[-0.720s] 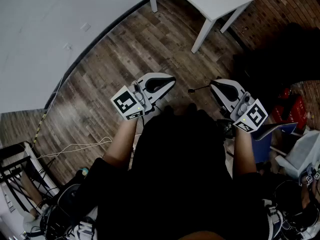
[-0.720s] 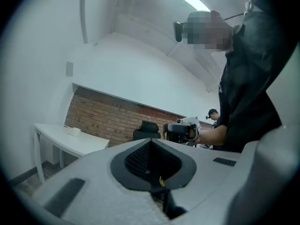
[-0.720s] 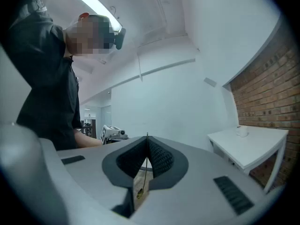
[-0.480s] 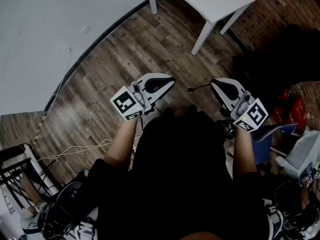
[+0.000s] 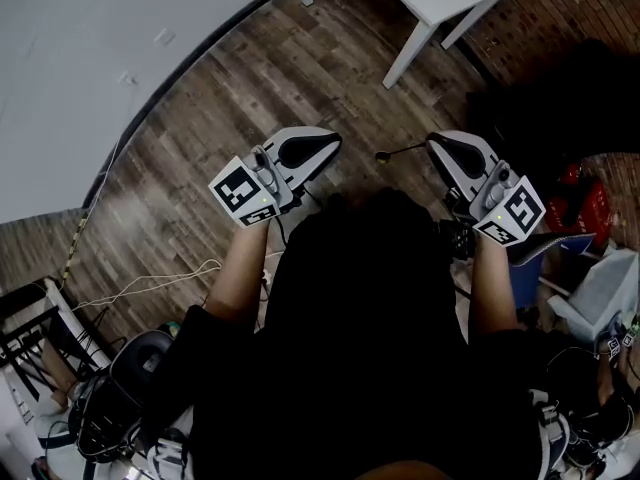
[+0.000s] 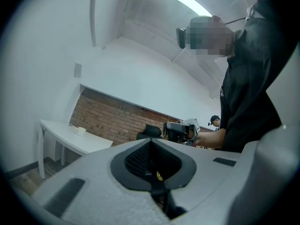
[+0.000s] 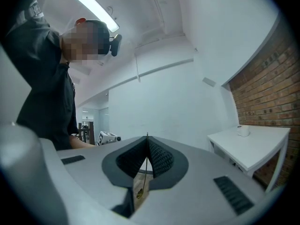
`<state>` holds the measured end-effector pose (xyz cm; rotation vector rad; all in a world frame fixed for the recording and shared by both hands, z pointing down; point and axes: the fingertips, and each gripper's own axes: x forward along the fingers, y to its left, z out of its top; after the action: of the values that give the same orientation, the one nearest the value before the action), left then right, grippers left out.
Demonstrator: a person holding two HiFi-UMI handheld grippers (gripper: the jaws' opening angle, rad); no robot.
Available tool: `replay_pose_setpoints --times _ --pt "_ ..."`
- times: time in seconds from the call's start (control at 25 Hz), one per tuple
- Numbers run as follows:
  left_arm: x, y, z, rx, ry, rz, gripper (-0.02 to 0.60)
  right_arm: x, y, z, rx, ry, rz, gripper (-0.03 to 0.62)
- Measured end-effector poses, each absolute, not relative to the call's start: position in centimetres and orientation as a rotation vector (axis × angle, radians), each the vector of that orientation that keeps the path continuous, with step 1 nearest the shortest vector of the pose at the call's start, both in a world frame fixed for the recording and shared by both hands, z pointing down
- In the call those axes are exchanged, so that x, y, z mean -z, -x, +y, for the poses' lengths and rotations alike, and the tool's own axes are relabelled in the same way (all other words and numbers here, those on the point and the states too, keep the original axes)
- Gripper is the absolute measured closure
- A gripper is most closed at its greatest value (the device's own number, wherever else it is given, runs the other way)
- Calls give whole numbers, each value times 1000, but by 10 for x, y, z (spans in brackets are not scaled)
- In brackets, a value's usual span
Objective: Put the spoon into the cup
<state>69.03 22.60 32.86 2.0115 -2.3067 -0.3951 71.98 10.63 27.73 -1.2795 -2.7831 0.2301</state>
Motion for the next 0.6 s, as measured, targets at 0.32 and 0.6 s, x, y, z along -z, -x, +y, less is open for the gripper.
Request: replay_pose_setpoints --times 0.32,0.6 --pt "-334 -681 215 433 -2015 -2273 567 -280 -714 88 -262 1227 -2782 585" --pt "-346 -649 220 434 -1951 -2267 568 -301 -668 82 -232 1280 -2738 585"
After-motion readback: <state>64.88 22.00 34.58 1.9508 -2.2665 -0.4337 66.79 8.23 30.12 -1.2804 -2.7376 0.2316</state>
